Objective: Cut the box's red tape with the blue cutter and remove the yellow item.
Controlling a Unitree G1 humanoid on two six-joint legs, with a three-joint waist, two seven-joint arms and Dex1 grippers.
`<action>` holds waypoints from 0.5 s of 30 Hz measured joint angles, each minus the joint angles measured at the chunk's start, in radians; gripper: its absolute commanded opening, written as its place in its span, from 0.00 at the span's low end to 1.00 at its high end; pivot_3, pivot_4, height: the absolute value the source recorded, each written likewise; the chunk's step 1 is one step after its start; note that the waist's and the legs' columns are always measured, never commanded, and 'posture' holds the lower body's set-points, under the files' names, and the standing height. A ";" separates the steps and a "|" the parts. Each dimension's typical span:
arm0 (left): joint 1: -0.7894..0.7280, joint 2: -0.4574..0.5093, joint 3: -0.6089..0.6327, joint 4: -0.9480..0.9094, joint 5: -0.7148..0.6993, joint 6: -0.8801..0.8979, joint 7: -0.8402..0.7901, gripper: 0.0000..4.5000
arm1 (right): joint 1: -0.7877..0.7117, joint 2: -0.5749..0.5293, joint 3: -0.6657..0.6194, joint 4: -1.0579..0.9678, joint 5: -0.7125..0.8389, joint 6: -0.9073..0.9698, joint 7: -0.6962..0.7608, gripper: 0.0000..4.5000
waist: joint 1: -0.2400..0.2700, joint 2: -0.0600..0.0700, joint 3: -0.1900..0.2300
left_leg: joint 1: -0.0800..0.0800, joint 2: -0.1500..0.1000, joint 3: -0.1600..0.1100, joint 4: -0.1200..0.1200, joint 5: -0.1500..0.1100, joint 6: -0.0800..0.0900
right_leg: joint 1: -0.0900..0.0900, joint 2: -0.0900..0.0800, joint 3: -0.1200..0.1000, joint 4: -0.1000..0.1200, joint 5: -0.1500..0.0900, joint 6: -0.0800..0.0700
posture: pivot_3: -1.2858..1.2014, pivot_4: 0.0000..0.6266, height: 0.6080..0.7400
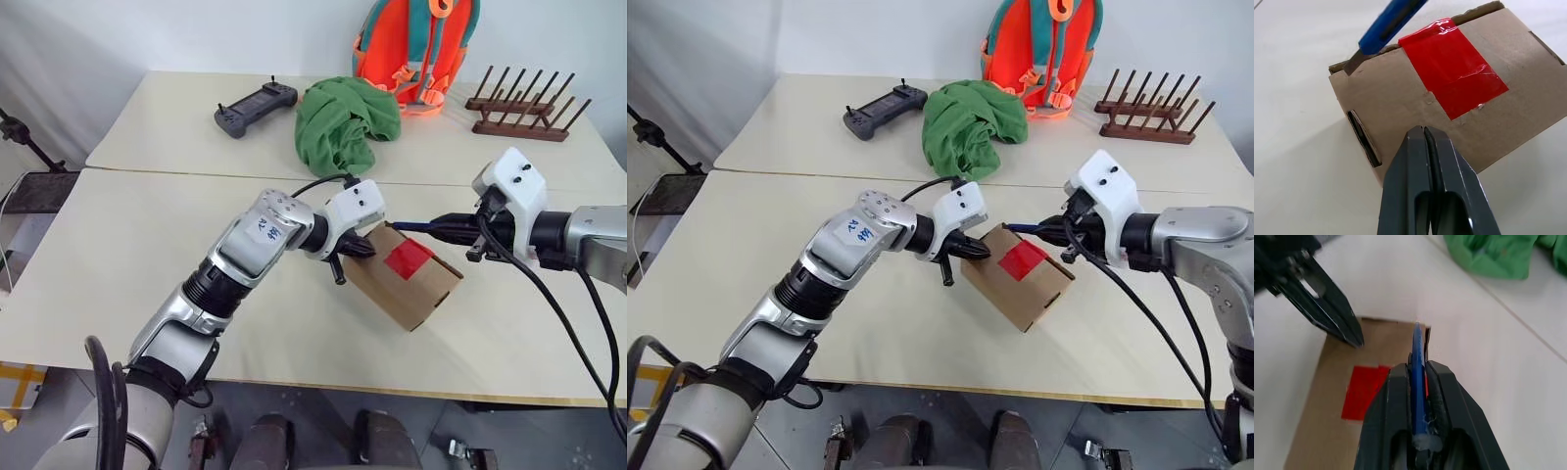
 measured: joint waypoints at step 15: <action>-0.013 -0.008 0.003 0.032 0.000 -0.006 -0.003 0.01 | 0.060 -0.061 0.016 0.010 -0.031 -0.039 0.043 0.04 | 0.002 0.000 0.000 | 0.000 0.000 0.000 0.001 0.000 0.000 | 0.000 0.000 0.001 0.000 0.000 0.000 | 0.52 0.24 1.00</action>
